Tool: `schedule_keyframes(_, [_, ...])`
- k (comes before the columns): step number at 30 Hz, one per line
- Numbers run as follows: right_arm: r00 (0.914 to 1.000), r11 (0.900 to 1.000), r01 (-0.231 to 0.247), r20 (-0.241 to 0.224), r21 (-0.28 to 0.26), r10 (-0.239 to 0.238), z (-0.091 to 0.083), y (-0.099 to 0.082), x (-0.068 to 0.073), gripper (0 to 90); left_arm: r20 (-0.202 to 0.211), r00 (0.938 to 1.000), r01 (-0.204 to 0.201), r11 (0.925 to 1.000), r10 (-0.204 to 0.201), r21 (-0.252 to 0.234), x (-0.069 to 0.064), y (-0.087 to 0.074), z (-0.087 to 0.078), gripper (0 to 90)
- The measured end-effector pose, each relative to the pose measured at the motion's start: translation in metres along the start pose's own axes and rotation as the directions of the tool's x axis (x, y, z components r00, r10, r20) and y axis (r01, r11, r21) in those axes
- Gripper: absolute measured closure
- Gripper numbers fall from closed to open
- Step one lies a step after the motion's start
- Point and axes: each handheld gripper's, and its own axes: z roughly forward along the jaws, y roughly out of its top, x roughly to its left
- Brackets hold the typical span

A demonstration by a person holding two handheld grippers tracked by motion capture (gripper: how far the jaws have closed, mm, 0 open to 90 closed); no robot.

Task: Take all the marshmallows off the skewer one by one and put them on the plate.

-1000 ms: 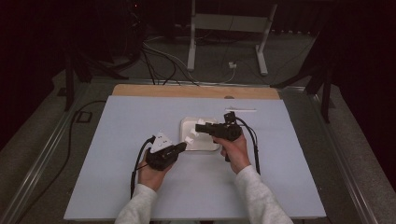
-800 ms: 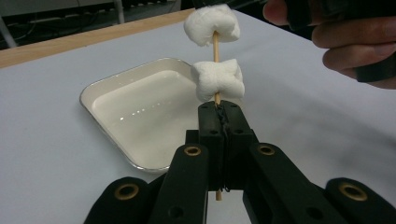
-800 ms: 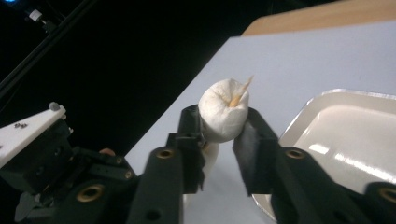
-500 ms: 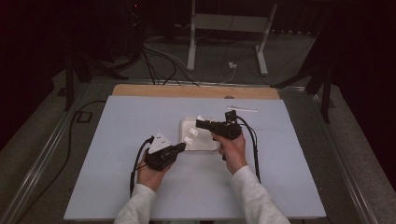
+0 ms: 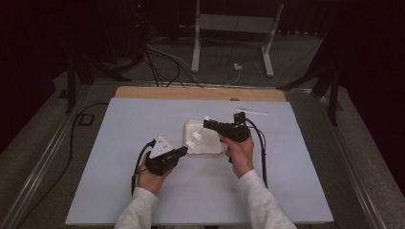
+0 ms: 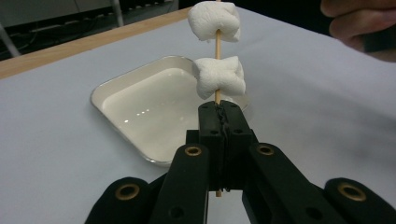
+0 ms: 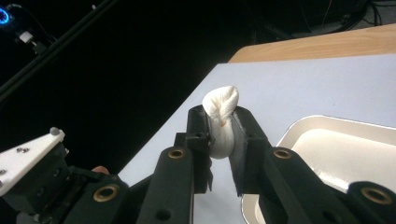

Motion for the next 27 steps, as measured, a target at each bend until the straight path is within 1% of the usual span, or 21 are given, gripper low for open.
schedule_keyframes(1, [0.9997,0.9991,-0.01,0.02,-0.042,0.011,-0.005,0.002,-0.002,80.0,-0.008,0.9999,-0.008,0.9998,0.008,0.019,0.001,-0.001,0.0,90.0])
schedule_keyframes(2, [0.9992,0.9956,-0.032,0.019,-0.088,0.034,-0.011,0.005,-0.004,80.2,-0.037,0.999,-0.024,0.9981,0.026,0.057,0.0,-0.004,0.001,90.0])
schedule_keyframes(3, [0.9985,0.9921,-0.053,0.008,-0.114,0.054,-0.017,0.009,-0.007,80.1,-0.042,0.999,-0.015,0.9977,0.018,0.066,0.003,-0.008,0.001,90.0])
schedule_keyframes(4, [0.9992,0.9939,-0.029,0.023,-0.106,0.032,-0.021,0.013,-0.007,79.8,-0.039,0.9992,0.013,0.9981,-0.011,0.061,0.006,-0.01,0.0,90.0])
schedule_keyframes(5, [0.9992,0.9939,-0.029,0.023,-0.106,0.032,-0.021,0.013,-0.007,79.8,-0.046,0.9986,0.028,0.998,-0.025,0.056,0.008,-0.01,0.0,90.0])
schedule_keyframes(7, [0.9959,0.9978,0.049,0.079,-0.046,-0.045,-0.023,0.015,-0.004,79.3,-0.054,0.9978,0.041,0.9982,-0.038,0.043,0.01,-0.007,0.0,90.0])
schedule_keyframes(9, [0.99,0.9963,0.086,0.112,0.004,-0.086,-0.02,0.012,-0.003,78.8,-0.066,0.997,0.044,0.9979,-0.04,0.047,0.008,-0.005,0.001,90.0])
schedule_keyframes(10, [0.9811,0.9923,0.113,0.152,0.05,-0.12,-0.013,0.007,-0.005,78.0,-0.065,0.9969,0.048,0.9976,-0.045,0.049,0.007,-0.005,0.002,90.0])
schedule_keyframes(11, [0.9811,0.9923,0.113,0.152,0.05,-0.12,-0.013,0.007,-0.005,78.0,-0.07,0.9966,0.047,0.9973,-0.043,0.056,0.007,-0.005,0.003,90.0])
schedule_keyframes(13, [0.9709,0.9868,0.126,0.191,0.101,-0.144,-0.006,0.0,-0.009,77.1,-0.073,0.996,0.056,0.9963,-0.052,0.066,0.008,-0.005,0.004,90.0])
schedule_keyframes(14, [0.9679,0.9837,0.131,0.199,0.123,-0.154,-0.002,-0.003,-0.012,76.7,-0.073,0.9957,0.061,0.996,-0.057,0.065,0.008,-0.006,0.004,90.0])
schedule_keyframes(15, [0.9659,0.9809,0.131,0.204,0.144,-0.159,0.001,-0.007,-0.014,76.4,-0.074,0.9954,0.065,0.9959,-0.061,0.063,0.009,-0.006,0.004,90.0])
schedule_keyframes(18, [0.9552,0.9717,0.136,0.235,0.193,-0.18,0.01,-0.016,-0.02,75.7,-0.075,0.9946,0.076,0.9953,-0.072,0.06,0.01,-0.006,0.003,90.0])
schedule_keyframes(19, [0.9542,0.9686,0.127,0.24,0.213,-0.178,0.013,-0.019,-0.023,75.4,-0.074,0.9947,0.076,0.9952,-0.072,0.061,0.011,-0.007,0.003,90.0])
schedule_keyframes(20, [0.9555,0.9679,0.108,0.245,0.227,-0.164,0.015,-0.022,-0.027,75.2,-0.076,0.9945,0.077,0.9951,-0.072,0.062,0.01,-0.007,0.003,90.0])
schedule_keyframes(21, [0.9534,0.964,0.084,0.261,0.252,-0.151,0.02,-0.027,-0.033,75.0,-0.075,0.9944,0.078,0.9949,-0.074,0.063,0.01,-0.007,0.004,90.0])
schedule_keyframes(22, [0.9534,0.964,0.084,0.261,0.252,-0.151,0.02,-0.027,-0.033,75.0,-0.074,0.9945,0.079,0.9949,-0.074,0.063,0.01,-0.007,0.004,90.0])
schedule_keyframes(24, [0.9524,0.9584,0.072,0.266,0.276,-0.149,0.023,-0.031,-0.037,73.9,-0.072,0.9947,0.079,0.9949,-0.074,0.063,0.01,-0.007,0.004,90.0])
schedule_keyframes(25, [0.9523,0.956,0.069,0.267,0.285,-0.148,0.025,-0.033,-0.039,71.5,-0.071,0.9947,0.079,0.9948,-0.074,0.065,0.01,-0.007,0.004,90.0])
schedule_keyframes(26, [0.9489,0.9491,0.064,0.276,0.308,-0.154,0.027,-0.035,-0.04,63.1,-0.07,0.9947,0.08,0.9946,-0.075,0.066,0.01,-0.007,0.005,90.0])
schedule_keyframes(27, [0.9489,0.9491,0.064,0.276,0.308,-0.154,0.027,-0.035,-0.04,63.1,-0.071,0.9946,0.08,0.9945,-0.076,0.067,0.01,-0.007,0.005,90.0])
